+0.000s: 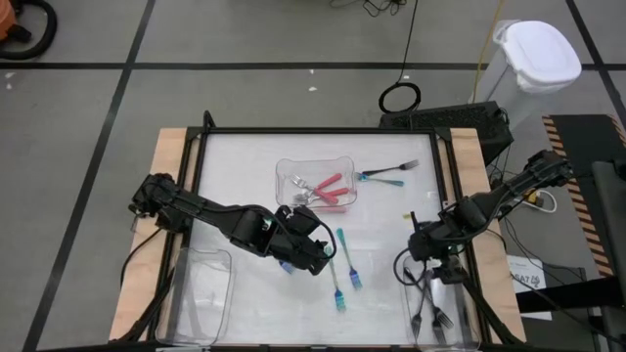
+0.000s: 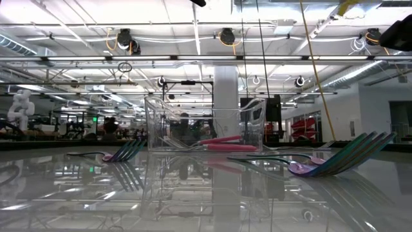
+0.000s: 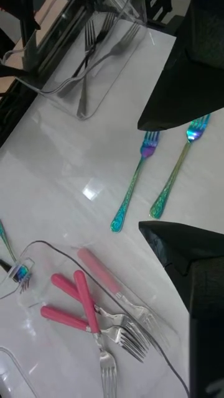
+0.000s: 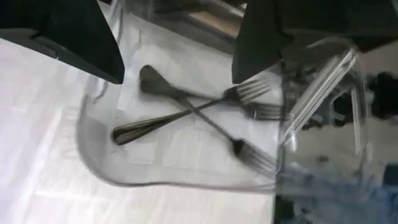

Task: Sort silverware by color (type)
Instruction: Put the black fork into the right transparent bin

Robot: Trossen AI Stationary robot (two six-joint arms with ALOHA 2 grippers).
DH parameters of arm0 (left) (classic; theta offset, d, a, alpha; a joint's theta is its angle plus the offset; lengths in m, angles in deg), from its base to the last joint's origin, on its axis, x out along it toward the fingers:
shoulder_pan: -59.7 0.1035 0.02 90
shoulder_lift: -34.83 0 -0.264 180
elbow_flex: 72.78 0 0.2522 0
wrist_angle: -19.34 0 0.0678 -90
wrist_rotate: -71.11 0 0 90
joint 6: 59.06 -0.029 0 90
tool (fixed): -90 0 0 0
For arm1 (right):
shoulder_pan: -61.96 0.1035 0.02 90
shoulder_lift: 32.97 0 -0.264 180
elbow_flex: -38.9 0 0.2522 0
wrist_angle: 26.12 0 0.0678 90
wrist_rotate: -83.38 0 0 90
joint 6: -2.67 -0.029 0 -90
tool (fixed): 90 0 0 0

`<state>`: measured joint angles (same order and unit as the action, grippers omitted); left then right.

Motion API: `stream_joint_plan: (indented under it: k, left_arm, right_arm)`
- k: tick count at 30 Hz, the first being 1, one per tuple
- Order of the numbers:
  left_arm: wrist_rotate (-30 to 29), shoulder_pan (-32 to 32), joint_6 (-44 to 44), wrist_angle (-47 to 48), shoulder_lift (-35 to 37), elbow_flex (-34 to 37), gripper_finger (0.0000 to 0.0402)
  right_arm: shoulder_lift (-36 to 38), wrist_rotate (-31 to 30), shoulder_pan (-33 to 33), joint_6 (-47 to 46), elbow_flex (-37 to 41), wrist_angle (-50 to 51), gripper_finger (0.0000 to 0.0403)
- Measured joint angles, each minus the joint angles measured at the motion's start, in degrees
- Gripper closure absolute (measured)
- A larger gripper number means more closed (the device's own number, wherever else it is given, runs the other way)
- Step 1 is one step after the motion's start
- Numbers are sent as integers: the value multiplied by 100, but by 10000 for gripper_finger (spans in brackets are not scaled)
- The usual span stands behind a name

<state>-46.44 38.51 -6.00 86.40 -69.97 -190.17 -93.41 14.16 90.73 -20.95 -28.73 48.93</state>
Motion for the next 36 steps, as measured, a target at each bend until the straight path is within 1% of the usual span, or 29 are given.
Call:
stream_joint_plan:
  k: [5,8,15,20,23,28,30,31,36]
  left_arm:
    - [0,0,1,0,0,0,153]
    - [0,0,-3,0,0,0,153]
    - [4,0,-97,-2,0,0,153]
    - [8,-7,-101,-2,0,0,153]
    - [9,-7,-103,-2,0,0,153]
    - [11,-7,-187,-2,0,0,153]
    - [12,-7,-270,-4,0,0,153]
    - [13,-7,-296,-4,0,0,153]
    - [38,-7,-302,-4,0,0,153]
  right_arm:
    - [0,-20,-2,-572,0,-253,104]
    - [0,-231,-2,-1044,0,-507,104]
    - [0,-1264,-2,-2323,0,-1416,103]
    - [0,-1908,-2,-3032,0,-1934,103]
    - [0,-2403,-6,-3397,0,-2147,103]
    - [0,-3357,-190,-3421,0,-2773,103]
    - [0,-3625,-320,-3408,-2,-2976,103]
    - [0,-3716,-395,-3408,-2,-3047,103]
    - [-22,-3777,-784,-3334,-2,-3112,103]
